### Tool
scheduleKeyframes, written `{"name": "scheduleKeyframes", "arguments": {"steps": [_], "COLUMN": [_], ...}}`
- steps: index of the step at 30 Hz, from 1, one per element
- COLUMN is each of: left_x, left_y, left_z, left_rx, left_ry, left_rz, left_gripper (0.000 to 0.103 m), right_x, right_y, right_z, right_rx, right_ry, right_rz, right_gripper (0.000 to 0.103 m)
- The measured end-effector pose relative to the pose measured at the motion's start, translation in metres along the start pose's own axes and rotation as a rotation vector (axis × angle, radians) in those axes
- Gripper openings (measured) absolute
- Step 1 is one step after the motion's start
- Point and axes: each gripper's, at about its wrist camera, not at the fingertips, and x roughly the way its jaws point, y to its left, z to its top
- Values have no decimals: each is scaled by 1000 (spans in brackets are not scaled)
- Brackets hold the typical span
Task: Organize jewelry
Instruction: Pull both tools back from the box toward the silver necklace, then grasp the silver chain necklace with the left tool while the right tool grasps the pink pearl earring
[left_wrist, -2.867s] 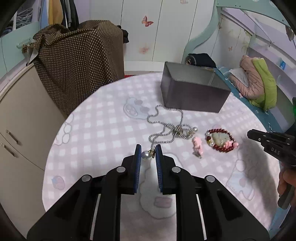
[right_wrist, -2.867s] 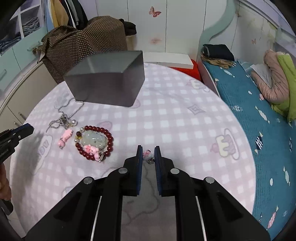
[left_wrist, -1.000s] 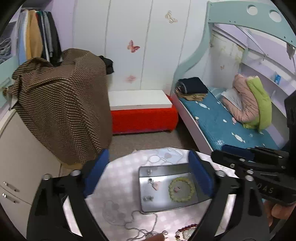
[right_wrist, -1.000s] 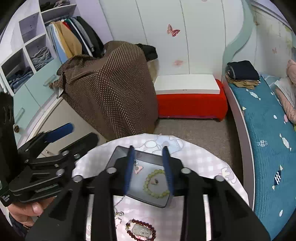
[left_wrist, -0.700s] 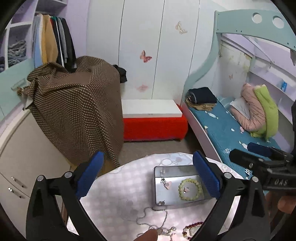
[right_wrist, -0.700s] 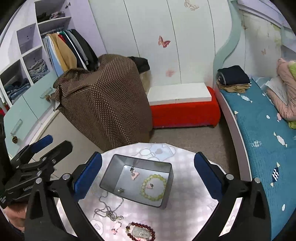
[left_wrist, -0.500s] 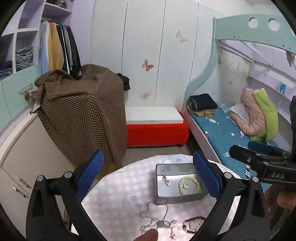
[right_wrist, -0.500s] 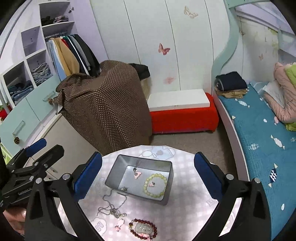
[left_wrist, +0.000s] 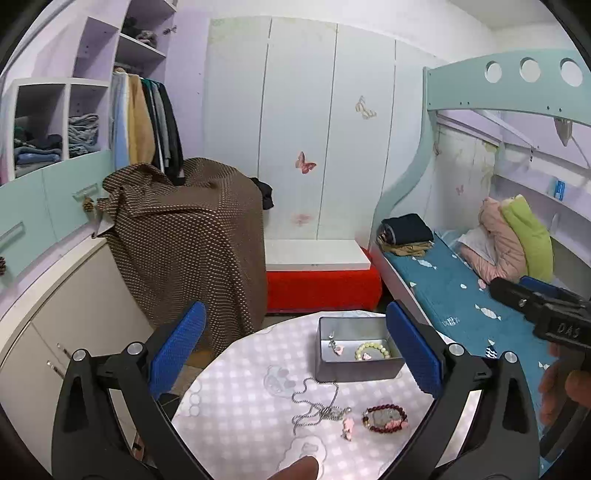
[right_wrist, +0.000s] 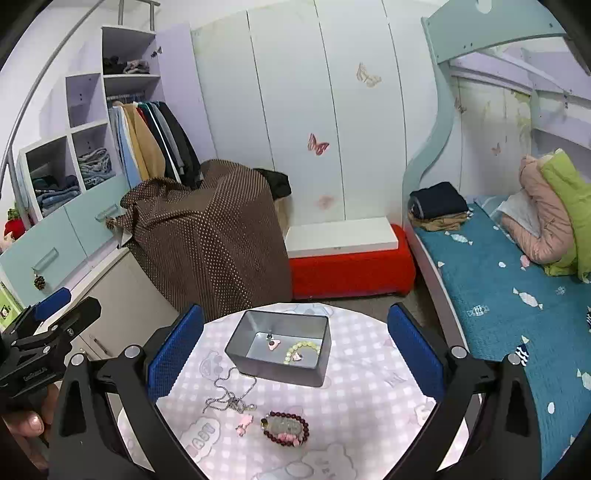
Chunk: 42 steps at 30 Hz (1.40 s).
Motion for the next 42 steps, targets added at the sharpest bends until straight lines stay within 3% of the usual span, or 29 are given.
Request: {"name": "scheduleKeyframes", "arguments": {"steps": [12,22,26,42], "left_x": [-42,-25,-5,147], "left_y": [12,12,8,-20], "left_z": [-41,-71,-83,-155], "left_rx": [4,35,54,158], "left_ry": [-17,54,89,375], "left_rz": [48,46,40,-15], "left_gripper": [98,98,98,97], "right_x": [-45,-39,-30,14], "right_y": [9,13,8,-18], "right_z": [-31,-44,-55,-92], "right_rx": [-34,-41,-41,1], "right_ry": [-55,-21,17,192], "right_rz": [-74,-72,-72,-85], "right_gripper": [96,96,96,96]}}
